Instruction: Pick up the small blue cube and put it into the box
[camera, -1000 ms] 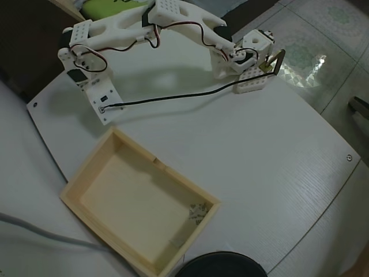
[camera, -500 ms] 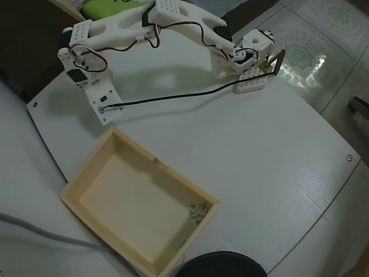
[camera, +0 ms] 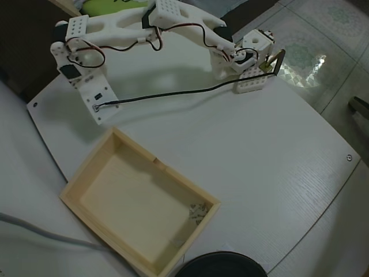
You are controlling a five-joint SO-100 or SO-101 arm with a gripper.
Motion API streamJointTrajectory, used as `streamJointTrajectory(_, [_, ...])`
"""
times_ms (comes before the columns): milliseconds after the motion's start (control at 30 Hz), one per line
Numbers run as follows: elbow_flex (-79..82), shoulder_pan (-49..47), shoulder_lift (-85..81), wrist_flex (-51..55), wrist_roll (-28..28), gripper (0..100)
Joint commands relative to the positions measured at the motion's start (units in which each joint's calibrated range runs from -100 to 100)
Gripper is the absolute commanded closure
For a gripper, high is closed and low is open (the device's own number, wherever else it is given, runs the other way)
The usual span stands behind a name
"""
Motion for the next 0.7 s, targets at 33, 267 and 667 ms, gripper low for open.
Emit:
streamJointTrajectory(33, [-5.2, 0.1, -3.0, 0.9, -0.1, 94])
streamJointTrajectory(267, [-4.5, -1.0, -5.3, 1.0, -0.2, 94])
streamJointTrajectory(667, [2.4, -6.5, -24.6, 1.0, -0.2, 94])
